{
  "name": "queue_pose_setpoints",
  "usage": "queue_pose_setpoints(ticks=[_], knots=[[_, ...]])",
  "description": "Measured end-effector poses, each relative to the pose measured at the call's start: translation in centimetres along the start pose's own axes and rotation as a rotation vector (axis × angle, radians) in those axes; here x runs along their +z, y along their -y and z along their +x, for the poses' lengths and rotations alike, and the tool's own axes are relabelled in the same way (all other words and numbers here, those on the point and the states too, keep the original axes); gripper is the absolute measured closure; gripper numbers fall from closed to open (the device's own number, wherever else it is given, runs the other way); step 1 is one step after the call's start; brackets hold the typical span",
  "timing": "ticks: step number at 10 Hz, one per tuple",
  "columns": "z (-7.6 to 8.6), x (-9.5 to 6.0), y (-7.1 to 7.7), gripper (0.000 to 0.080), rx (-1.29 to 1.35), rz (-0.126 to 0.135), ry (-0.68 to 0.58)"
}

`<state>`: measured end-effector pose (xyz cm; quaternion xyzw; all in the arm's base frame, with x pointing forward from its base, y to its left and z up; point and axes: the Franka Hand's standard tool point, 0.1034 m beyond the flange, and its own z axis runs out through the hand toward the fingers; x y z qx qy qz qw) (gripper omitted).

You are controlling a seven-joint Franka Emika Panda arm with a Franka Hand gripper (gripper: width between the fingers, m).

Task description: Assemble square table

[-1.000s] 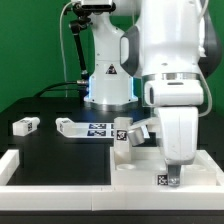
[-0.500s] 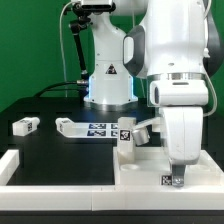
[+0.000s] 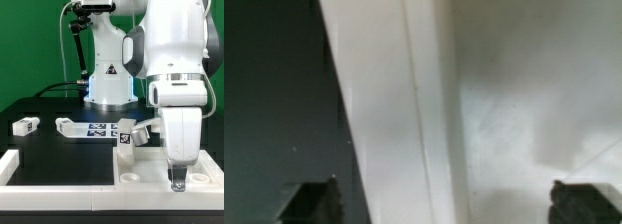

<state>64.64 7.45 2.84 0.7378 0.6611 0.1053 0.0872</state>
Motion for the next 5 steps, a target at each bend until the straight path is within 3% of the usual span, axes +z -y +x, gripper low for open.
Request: queue_pose_setpoints(ticks=[5], knots=[[-0.12,0.02,-0.02,0.0151,0.002,0.000,0.001]])
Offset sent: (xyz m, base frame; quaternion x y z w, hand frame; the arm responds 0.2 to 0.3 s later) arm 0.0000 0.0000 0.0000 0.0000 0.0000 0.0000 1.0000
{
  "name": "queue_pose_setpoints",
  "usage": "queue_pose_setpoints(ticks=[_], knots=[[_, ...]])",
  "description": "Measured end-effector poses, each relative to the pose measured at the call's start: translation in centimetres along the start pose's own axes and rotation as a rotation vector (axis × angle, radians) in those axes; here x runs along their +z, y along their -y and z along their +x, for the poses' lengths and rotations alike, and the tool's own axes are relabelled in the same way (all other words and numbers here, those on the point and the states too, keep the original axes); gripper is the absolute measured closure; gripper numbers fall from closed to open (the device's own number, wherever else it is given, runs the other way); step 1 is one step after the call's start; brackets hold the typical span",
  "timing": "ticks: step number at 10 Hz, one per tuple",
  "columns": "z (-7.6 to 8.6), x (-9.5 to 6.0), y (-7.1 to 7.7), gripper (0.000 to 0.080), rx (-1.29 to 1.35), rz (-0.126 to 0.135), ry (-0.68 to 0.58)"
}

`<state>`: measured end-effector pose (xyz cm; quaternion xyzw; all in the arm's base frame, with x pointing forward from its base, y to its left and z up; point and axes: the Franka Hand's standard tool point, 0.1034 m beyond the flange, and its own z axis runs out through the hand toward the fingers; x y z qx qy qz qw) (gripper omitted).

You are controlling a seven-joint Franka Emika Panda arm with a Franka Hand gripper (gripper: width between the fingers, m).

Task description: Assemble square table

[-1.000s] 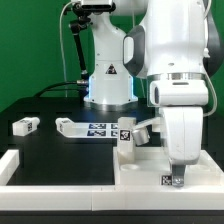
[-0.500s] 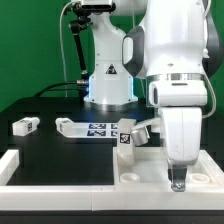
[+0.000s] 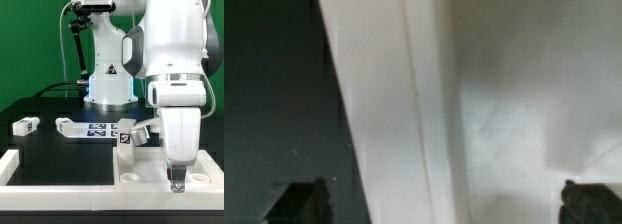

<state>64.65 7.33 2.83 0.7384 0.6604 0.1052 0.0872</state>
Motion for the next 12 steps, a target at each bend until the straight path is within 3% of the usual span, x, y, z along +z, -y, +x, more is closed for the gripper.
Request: queue_pose_setpoints(ticks=[1,2,4,6,7,9,12], knots=[[-0.2,-0.2,-0.2,0.0151,0.003,-0.004,0.001],[-0.9,-1.7,-0.8,0.0151,0.011,-0.012,0.008],[-3.0,-5.7,-1.9,0.0151,0.053,0.002,0.035],[-5.3,-9.6,-3.1,0.0151,0.118,-0.023,0.050],[-6.5,-10.3,-3.5,0.0151,0.222,-0.037,0.055],[-5.8,-9.5,-2.9,0.0151,0.359,-0.027,0.052],[-6.2,-9.6,-2.5,0.0151,0.546,-0.023,0.055]])
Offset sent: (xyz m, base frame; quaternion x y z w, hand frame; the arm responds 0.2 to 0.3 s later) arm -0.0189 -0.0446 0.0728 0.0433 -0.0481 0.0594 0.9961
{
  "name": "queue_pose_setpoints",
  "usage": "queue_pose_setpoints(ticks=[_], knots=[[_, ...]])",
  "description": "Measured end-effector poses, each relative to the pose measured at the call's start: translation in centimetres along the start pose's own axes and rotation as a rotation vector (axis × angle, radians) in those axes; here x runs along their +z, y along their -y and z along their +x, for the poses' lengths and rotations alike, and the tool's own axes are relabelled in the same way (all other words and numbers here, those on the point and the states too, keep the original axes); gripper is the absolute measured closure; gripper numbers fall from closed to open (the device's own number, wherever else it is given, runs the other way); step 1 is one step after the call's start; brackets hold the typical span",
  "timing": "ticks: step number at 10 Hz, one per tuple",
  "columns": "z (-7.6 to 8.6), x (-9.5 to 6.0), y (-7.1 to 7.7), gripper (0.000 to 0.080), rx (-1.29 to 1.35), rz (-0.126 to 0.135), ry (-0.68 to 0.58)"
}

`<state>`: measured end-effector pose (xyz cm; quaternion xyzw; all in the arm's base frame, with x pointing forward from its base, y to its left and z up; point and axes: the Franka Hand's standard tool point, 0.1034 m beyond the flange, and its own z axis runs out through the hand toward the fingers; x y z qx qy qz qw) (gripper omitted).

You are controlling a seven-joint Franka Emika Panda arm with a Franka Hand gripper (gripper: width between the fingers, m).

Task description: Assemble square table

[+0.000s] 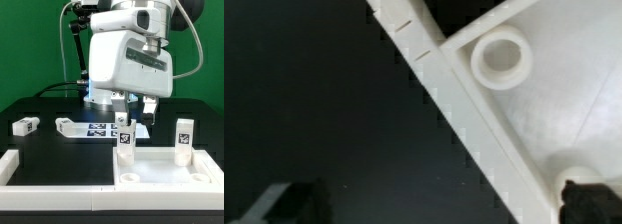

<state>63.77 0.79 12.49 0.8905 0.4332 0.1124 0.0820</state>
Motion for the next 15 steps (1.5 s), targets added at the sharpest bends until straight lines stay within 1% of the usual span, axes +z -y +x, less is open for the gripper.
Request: queue_pose_setpoints(ticks=[1,2,3,4,5,6,7,8,9,10,11,12,13,14,15], knots=[[-2.1,-0.7,0.6,0.0151,0.080,0.022,0.028],[-4.4,-1.8,1.4,0.0151,0.132,0.042,0.059],[-6.8,-2.7,2.6,0.0151,0.185,0.078,0.105],[-8.4,-2.6,3.3,0.0151,0.266,0.103,0.139],[-9.9,-2.3,3.9,0.0151,0.357,0.140,0.173],[-9.5,-2.1,3.7,0.0151,0.446,0.124,0.142],[-9.5,-2.0,3.9,0.0151,0.426,0.128,0.146],[-9.5,-2.0,4.1,0.0151,0.428,0.139,0.158],[-9.6,-2.0,4.1,0.0151,0.428,0.139,0.159],[-9.7,-1.8,4.5,0.0151,0.429,0.149,0.176],[-11.0,-1.6,7.2,0.0151,0.404,0.224,0.326],[-12.1,-1.4,8.7,0.0151,0.364,0.254,0.389],[-14.9,-1.0,10.9,0.0151,0.343,0.311,0.487],[-17.4,-0.2,12.7,0.0151,0.344,0.371,0.582],[-17.6,0.1,12.7,0.0151,0.353,0.369,0.587]])
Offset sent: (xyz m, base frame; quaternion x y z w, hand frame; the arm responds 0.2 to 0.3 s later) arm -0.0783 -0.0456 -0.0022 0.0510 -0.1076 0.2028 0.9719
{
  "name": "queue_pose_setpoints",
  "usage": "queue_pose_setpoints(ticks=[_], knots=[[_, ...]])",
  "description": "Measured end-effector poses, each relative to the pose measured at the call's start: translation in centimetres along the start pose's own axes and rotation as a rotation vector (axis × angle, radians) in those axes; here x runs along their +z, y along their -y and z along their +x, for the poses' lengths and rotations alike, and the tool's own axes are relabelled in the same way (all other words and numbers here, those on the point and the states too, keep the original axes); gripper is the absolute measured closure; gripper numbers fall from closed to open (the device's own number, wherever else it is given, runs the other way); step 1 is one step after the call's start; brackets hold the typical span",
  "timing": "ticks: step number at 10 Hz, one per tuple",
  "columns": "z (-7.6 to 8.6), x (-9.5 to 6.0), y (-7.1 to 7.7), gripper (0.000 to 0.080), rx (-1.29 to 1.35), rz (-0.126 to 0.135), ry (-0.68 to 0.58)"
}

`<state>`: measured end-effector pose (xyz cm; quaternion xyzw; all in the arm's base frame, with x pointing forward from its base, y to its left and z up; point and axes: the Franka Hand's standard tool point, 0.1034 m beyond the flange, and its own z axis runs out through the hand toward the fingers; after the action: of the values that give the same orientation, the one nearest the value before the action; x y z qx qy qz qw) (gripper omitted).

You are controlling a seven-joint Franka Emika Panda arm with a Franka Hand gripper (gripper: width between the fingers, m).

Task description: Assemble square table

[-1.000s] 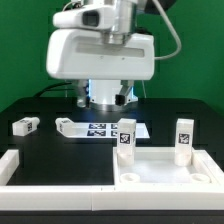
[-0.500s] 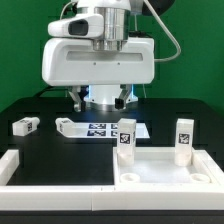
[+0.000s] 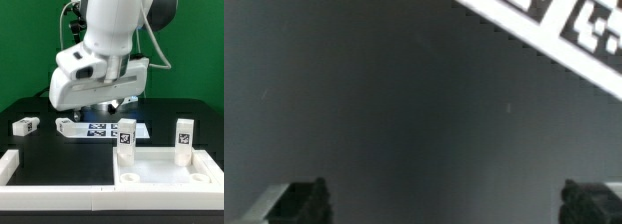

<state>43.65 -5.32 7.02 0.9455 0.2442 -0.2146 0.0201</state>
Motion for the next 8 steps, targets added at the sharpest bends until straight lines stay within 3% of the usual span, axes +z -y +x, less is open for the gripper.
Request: queue_pose_setpoints(ticks=[2,4,5,6,7,8], knots=[[0.0,0.2,1.0,0.0151,-0.010,0.042,0.165],[-0.3,1.0,1.2,0.0151,-0.032,0.057,0.289],[-3.8,3.9,0.8,0.0151,-0.053,0.042,0.381],[-6.5,5.2,0.7,0.0151,-0.043,0.054,0.449],[-8.3,5.5,0.2,0.0151,-0.022,0.060,0.503],[-8.3,5.4,0.8,0.0151,-0.018,0.078,0.607]])
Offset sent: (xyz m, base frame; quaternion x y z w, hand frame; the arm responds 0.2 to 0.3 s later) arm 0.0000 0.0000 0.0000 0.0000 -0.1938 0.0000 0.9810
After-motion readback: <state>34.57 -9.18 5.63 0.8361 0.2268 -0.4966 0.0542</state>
